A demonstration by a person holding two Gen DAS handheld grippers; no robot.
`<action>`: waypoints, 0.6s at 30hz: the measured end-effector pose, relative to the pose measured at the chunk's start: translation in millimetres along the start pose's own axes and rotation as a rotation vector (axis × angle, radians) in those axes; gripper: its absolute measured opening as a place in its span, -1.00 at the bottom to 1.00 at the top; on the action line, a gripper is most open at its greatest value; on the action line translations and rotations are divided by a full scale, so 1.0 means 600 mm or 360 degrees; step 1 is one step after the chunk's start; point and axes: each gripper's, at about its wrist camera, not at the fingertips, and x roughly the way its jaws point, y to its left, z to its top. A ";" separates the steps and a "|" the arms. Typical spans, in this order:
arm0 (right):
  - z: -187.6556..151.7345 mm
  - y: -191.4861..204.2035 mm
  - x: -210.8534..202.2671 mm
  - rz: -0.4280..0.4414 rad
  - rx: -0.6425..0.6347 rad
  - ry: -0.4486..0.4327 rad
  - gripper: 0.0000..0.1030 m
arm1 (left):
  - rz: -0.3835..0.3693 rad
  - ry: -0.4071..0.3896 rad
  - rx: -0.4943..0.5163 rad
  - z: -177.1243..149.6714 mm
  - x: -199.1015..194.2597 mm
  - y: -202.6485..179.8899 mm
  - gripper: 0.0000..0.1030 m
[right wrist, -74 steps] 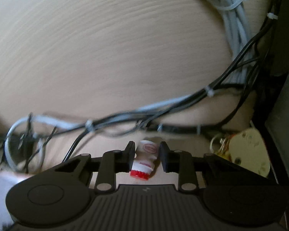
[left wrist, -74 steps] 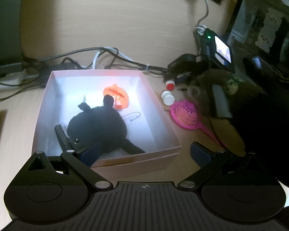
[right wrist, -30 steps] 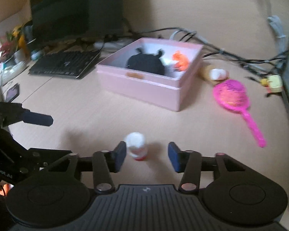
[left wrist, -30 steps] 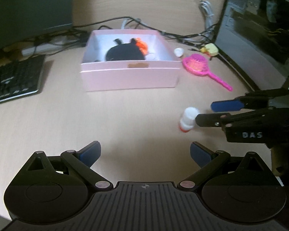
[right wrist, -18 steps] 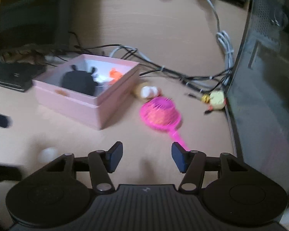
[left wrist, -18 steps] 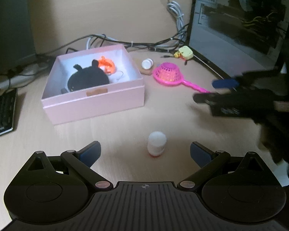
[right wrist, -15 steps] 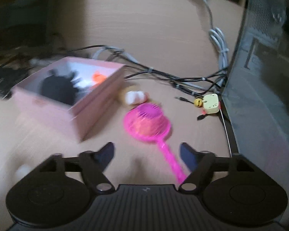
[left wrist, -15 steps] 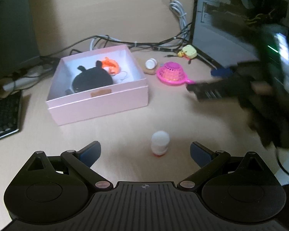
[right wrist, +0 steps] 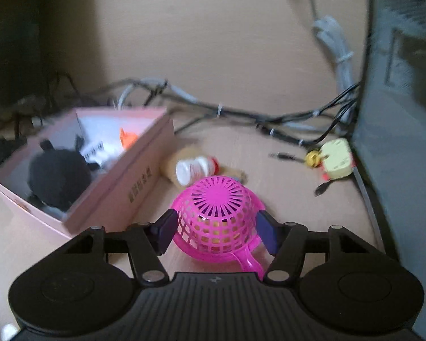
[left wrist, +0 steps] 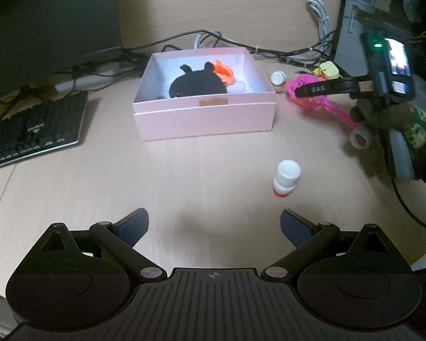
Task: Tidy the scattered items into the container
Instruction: 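Grasp the pink mesh strainer with the right gripper while left grasps the yogurt bottle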
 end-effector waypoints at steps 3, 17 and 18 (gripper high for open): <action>-0.003 0.003 -0.065 0.0016 -0.0003 -0.0053 0.19 | -0.0068 -0.0020 0.0034 0.005 0.010 -0.007 0.97; -0.160 0.045 -0.199 -0.0097 -0.0037 0.0177 0.20 | -0.0245 -0.0094 0.0352 0.042 0.079 -0.079 0.59; -0.164 0.047 -0.200 -0.0100 -0.0029 0.0182 0.19 | -0.0259 -0.0083 0.0370 0.043 0.083 -0.083 0.49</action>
